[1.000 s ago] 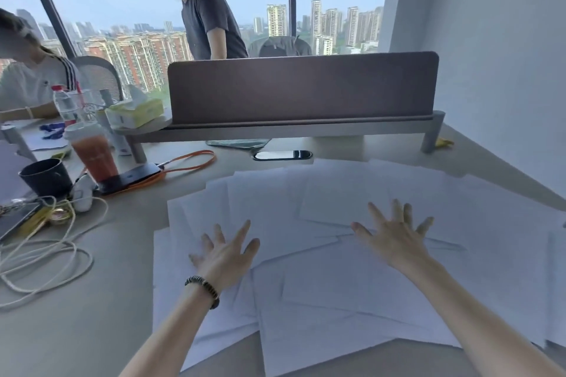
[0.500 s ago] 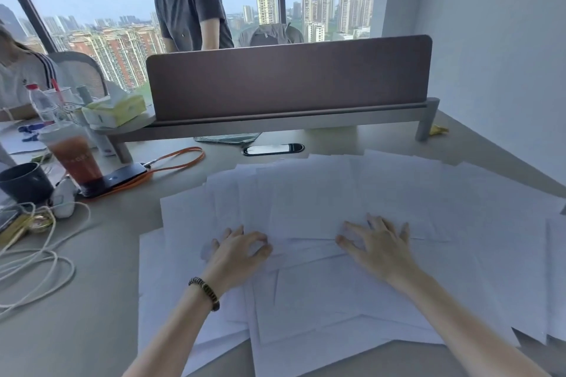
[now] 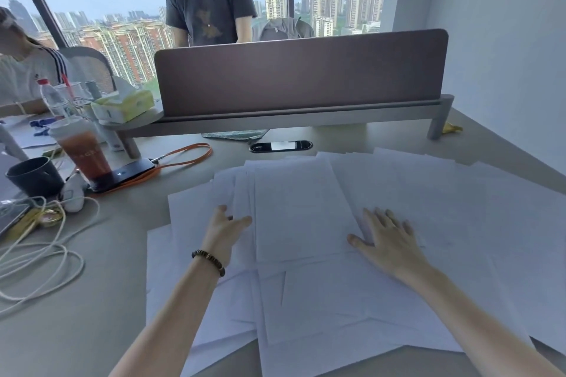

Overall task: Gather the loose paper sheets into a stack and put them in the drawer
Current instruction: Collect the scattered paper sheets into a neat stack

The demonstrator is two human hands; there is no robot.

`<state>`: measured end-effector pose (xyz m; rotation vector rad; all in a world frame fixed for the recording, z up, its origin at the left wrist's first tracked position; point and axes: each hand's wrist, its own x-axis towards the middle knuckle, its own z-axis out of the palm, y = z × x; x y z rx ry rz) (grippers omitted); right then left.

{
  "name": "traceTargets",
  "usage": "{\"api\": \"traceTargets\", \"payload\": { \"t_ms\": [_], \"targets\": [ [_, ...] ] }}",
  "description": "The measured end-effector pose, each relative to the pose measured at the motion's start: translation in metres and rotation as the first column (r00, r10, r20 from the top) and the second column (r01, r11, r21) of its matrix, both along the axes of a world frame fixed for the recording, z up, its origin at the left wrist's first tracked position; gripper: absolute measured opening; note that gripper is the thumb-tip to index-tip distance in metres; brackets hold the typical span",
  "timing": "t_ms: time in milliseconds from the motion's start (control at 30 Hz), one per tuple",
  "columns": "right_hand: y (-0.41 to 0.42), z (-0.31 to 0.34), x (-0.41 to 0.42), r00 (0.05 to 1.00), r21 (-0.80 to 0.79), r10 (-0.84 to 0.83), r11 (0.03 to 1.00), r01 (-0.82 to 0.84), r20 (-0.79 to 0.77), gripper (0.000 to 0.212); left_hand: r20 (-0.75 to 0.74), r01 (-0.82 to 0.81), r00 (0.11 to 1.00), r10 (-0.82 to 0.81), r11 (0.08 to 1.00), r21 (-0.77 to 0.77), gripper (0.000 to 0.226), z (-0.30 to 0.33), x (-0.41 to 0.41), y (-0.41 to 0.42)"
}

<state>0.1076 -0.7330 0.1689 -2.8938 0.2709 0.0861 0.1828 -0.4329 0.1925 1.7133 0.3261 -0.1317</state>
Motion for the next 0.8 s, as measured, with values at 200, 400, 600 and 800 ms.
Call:
{"api": "traceTargets", "payload": {
  "t_ms": [200,400,600,800],
  "targets": [
    [-0.005,0.003,0.001,0.994,0.044,-0.069,0.997,0.065,0.089,0.073,-0.037,0.112,0.993,-0.114,0.992,-0.053,0.021,-0.005,0.003,0.002],
    [-0.012,-0.001,0.002,0.996,-0.044,-0.046,0.998,0.043,-0.073,0.075,0.011,0.190,0.982,-0.190,0.982,-0.021,0.028,-0.004,0.003,-0.002],
    [-0.006,0.014,-0.006,0.996,0.064,0.094,0.994,-0.094,0.001,0.062,-0.039,0.156,0.986,-0.164,0.975,-0.160,0.016,-0.005,0.008,-0.014],
    [-0.022,0.021,-0.005,0.997,0.166,0.083,0.983,-0.082,0.003,0.065,-0.014,0.201,0.979,-0.203,0.974,-0.100,0.023,-0.006,0.011,-0.019]
  ]
}}
